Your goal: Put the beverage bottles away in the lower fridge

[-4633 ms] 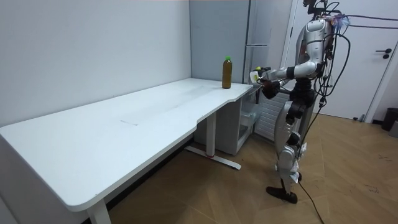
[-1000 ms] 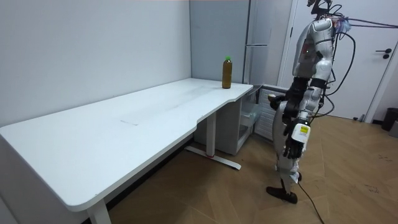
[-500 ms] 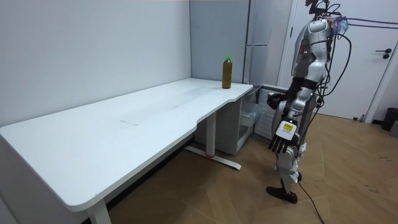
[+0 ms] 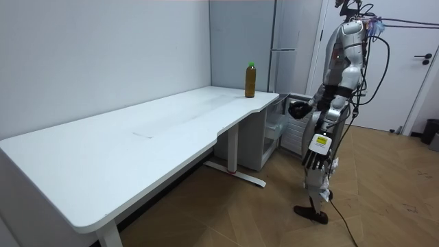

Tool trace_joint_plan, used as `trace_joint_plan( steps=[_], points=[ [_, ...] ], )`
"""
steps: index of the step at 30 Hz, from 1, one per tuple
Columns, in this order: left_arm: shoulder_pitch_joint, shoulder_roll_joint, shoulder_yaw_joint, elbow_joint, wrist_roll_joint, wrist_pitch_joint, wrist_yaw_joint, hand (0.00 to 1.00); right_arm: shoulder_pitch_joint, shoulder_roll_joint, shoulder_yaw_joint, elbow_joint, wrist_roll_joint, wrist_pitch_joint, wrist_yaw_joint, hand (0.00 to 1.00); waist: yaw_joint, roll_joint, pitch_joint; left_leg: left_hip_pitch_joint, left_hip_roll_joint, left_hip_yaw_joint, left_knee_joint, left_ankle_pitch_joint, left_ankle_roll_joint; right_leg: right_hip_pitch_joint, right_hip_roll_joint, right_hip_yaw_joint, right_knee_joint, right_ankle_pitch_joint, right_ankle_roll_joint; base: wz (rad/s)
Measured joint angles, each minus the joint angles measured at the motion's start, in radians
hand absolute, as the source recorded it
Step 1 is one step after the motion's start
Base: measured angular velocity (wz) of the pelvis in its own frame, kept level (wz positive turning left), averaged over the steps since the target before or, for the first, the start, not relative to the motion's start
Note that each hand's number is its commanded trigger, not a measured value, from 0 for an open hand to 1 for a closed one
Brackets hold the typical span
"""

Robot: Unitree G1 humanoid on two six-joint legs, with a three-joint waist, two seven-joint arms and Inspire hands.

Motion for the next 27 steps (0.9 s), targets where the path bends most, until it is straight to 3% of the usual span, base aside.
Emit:
trace_joint_plan(
  steps=[2,7,13,16,17,18,19,20,22,27],
  points=[
    [-0.035,0.002,-0.005,0.009,0.0,0.0,0.001,0.0,-0.046,-0.01,0.0,0.027,0.02,0.005,-0.014,1.0,0.001,-0.001,0.0077,-0.016,0.0,-0.002,-0.001,0.004,0.0,-0.018,-0.001,-0.003,0.007,0.001,-0.001,0.06],
    [-0.133,0.004,-0.049,0.044,-0.014,-0.007,0.0,0.0,-0.174,-0.019,-0.045,0.083,0.068,0.007,-0.032,1.0,0.001,0.0,0.0104,-0.081,-0.002,-0.004,-0.004,0.016,0.001,-0.094,-0.005,-0.004,0.024,0.004,-0.005,-0.01],
    [-0.164,0.008,-0.069,0.037,-0.039,-0.022,0.001,0.0,-0.225,-0.046,-0.061,0.112,0.097,0.009,-0.035,1.0,0.027,-0.002,0.0145,-0.123,-0.002,-0.001,-0.008,0.019,0.001,-0.145,-0.006,-0.002,0.028,0.004,-0.005,-0.03],
    [-0.188,0.009,-0.09,0.037,-0.029,-0.018,0.002,0.0,-0.248,-0.061,-0.061,0.115,0.116,0.013,-0.063,1.0,0.036,-0.002,0.0153,-0.155,-0.003,-0.048,-0.035,0.046,0.002,-0.231,-0.013,-0.028,0.099,0.004,-0.005,-0.04],
    [-0.214,0.011,-0.108,0.036,-0.028,-0.019,0.007,0.0,-0.262,-0.063,-0.06,0.115,0.126,0.014,-0.079,1.0,0.061,0.001,0.0217,-0.156,0.02,-0.133,-0.051,0.056,-0.001,-0.309,-0.007,-0.029,0.174,-0.015,-0.022,-0.71],
    [-0.229,0.017,-0.107,0.041,-0.029,-0.022,0.019,0.0,-0.297,-0.057,-0.052,0.115,0.126,0.019,-0.096,1.0,0.085,-0.01,0.0297,-0.177,0.029,-0.173,-0.046,0.056,-0.004,-0.373,0.015,0.019,0.079,0.029,-0.062,-0.71],
    [-0.25,0.008,-0.109,0.065,-0.029,-0.022,0.024,0.0,-0.326,-0.067,-0.042,0.113,0.129,0.014,-0.104,1.0,0.074,-0.001,0.0366,-0.214,0.022,-0.177,-0.032,0.049,-0.022,-0.403,0.01,0.005,0.047,0.152,-0.065,-0.34],
    [-0.269,0.002,-0.111,0.078,-0.028,-0.022,0.023,0.0,-0.33,-0.078,-0.041,0.115,0.139,0.005,-0.107,1.0,0.066,0.007,0.0361,-0.221,0.02,-0.16,-0.036,0.052,-0.027,-0.403,0.01,-0.011,0.041,0.153,-0.067,0.24],
    [-0.301,0.005,-0.116,0.078,-0.03,-0.045,0.029,0.0,-0.35,-0.11,-0.05,0.149,0.142,-0.009,-0.123,1.0,0.07,0.009,0.0389,-0.242,0.028,-0.067,-0.047,0.064,-0.028,-0.431,0.008,-0.028,0.062,0.151,-0.071,0.23],
    [-0.298,0.012,-0.118,0.07,-0.04,-0.031,0.048,0.0,-0.384,-0.149,-0.09,0.149,0.147,0.006,-0.131,1.0,0.069,-0.02,0.0498,-0.276,0.009,-0.045,-0.036,0.073,-0.021,-0.469,-0.005,-0.028,0.075,0.15,-0.069,0.05]
  ],
)
